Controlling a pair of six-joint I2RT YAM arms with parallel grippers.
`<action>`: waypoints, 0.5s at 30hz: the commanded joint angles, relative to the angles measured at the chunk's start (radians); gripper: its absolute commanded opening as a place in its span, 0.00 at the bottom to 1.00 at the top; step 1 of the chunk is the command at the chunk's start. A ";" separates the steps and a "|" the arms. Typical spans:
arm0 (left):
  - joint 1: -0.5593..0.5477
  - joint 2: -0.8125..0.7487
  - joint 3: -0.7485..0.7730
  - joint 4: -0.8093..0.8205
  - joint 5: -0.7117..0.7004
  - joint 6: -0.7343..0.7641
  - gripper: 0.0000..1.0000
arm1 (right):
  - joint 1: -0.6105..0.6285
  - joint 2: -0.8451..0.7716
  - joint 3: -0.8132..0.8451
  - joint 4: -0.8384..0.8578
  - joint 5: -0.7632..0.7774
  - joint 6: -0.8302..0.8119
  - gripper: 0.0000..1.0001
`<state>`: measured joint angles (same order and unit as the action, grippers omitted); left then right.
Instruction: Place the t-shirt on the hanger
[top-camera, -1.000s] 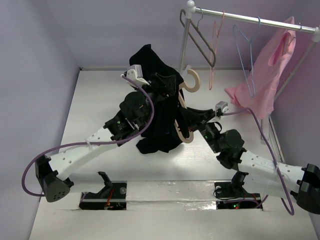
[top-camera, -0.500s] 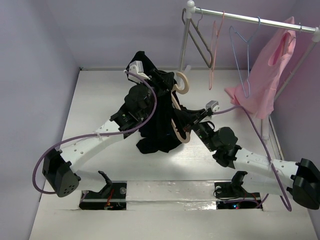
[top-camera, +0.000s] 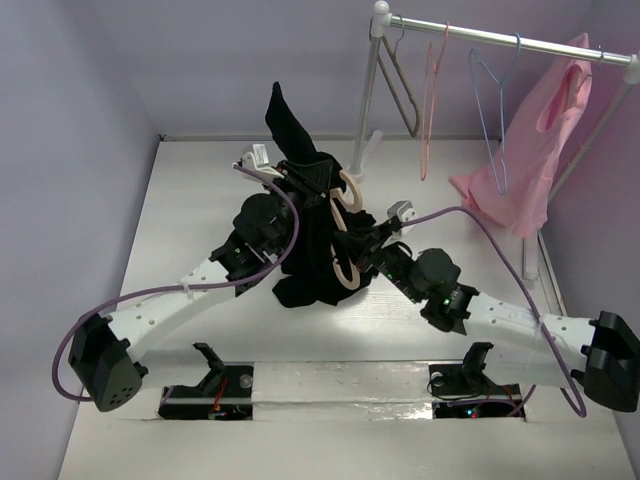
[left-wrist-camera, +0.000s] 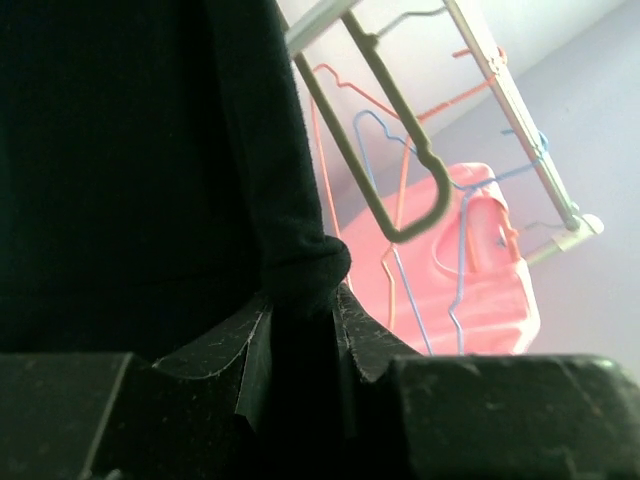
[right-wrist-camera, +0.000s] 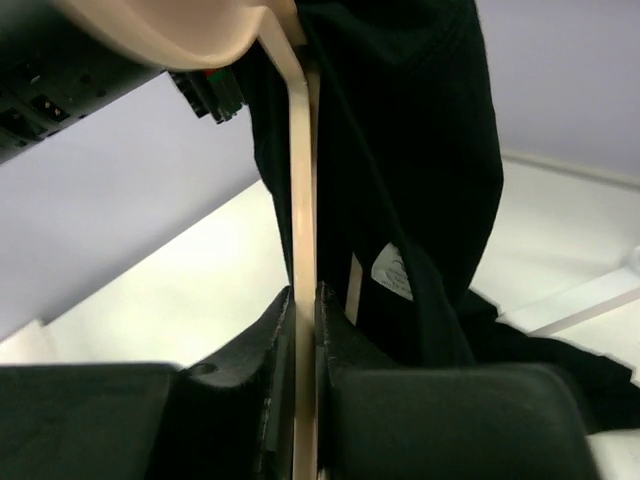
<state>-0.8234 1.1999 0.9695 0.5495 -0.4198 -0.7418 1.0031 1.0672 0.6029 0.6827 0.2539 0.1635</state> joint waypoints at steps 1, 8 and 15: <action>0.001 -0.078 -0.035 0.052 0.015 0.045 0.00 | 0.008 -0.078 0.064 -0.069 -0.005 0.065 0.22; 0.021 -0.151 -0.041 0.030 0.052 0.015 0.00 | 0.008 -0.277 -0.017 -0.271 0.018 0.120 0.69; 0.021 -0.197 -0.028 0.020 0.088 0.002 0.00 | 0.008 -0.303 -0.115 -0.397 0.084 0.136 0.10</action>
<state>-0.8093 1.0512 0.9203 0.4984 -0.3660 -0.7345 1.0077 0.7082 0.5053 0.3943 0.3069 0.2867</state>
